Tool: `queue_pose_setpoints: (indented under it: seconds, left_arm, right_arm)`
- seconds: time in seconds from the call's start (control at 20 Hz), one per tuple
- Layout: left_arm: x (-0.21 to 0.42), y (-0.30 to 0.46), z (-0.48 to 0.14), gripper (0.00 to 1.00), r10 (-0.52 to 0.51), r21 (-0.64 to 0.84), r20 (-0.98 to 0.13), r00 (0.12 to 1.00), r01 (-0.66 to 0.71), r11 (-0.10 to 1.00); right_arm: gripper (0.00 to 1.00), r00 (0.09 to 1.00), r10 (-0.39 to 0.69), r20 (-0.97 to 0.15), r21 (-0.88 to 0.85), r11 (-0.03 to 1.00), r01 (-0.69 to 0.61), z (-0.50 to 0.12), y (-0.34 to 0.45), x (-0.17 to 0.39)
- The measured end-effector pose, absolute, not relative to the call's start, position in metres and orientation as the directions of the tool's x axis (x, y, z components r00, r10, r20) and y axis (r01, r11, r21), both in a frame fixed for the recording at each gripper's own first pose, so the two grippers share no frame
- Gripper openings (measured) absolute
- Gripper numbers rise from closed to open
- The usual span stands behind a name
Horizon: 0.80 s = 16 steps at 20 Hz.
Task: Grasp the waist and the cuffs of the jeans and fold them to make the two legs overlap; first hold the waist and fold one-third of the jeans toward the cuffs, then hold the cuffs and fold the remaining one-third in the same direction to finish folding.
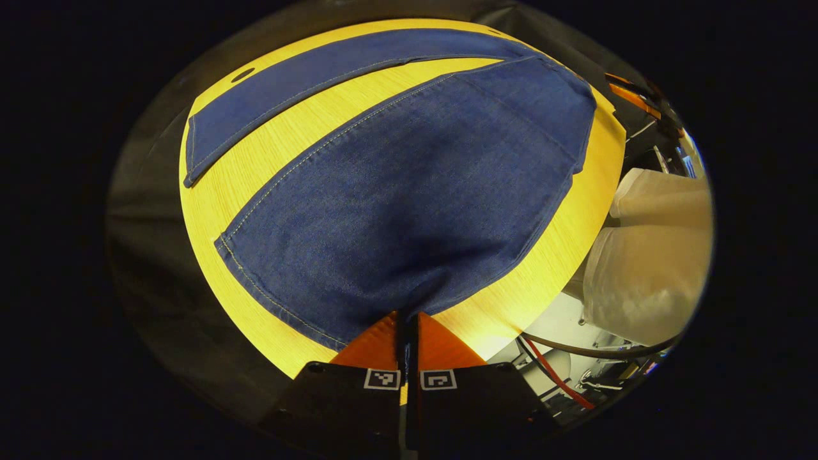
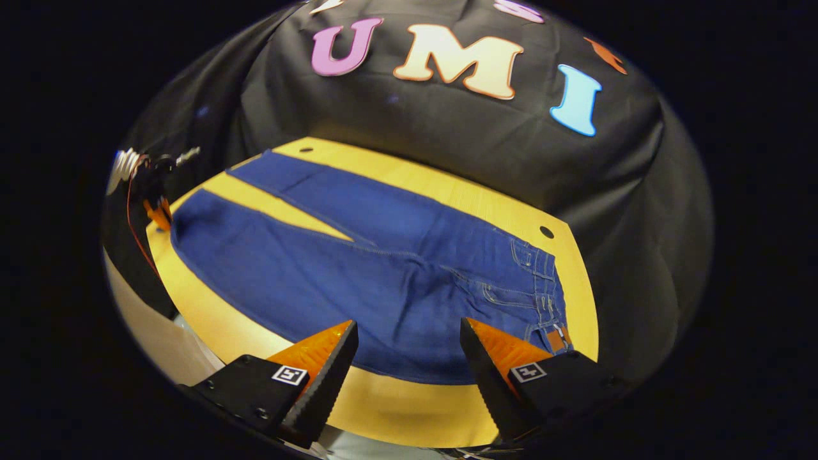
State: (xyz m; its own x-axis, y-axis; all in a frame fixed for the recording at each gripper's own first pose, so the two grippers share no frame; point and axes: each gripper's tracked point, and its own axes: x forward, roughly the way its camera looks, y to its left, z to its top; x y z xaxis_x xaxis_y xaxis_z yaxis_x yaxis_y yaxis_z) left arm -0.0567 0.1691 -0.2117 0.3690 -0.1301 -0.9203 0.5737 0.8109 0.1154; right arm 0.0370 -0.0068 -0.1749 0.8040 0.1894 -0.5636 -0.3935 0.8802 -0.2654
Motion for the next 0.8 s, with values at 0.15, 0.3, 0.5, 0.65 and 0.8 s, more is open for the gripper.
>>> queue_pose_setpoints:
  seconds: [0.15, 0.3, 0.5, 0.65, 0.8]
  left_arm:
    - [-0.055, 0.171, -0.212, 0.0, -0.08, 0.156, -0.92, 0.383, 0.547, 0.823]
    - [-0.054, 0.17, -0.214, 0.0, -0.028, 0.196, -0.922, 0.387, 0.527, 0.827]
    - [-0.053, 0.17, -0.215, 0.0, 0.01, 0.215, -0.928, 0.372, 0.513, 0.831]
    - [-0.054, 0.171, -0.215, 0.0, 0.027, 0.212, -0.935, 0.354, 0.495, 0.843]
    - [-0.055, 0.171, -0.215, 0.0, 0.045, 0.218, -0.939, 0.34, 0.49, 0.844]
  right_arm:
    - [0.99, 0.689, 0.197, -0.697, -0.282, 0.809, -0.516, -0.213, -0.034, 0.034]
    - [0.99, 0.583, 0.152, -0.798, -0.329, 0.701, -0.632, -0.244, -0.069, 0.036]
    - [1.0, 0.47, 0.105, -0.876, -0.316, 0.61, -0.726, -0.273, -0.101, 0.044]
    - [0.99, 0.401, 0.124, -0.908, -0.252, 0.602, -0.757, -0.28, -0.103, 0.046]
    - [0.94, 0.327, 0.154, -0.933, -0.17, 0.612, -0.772, -0.288, -0.103, 0.043]
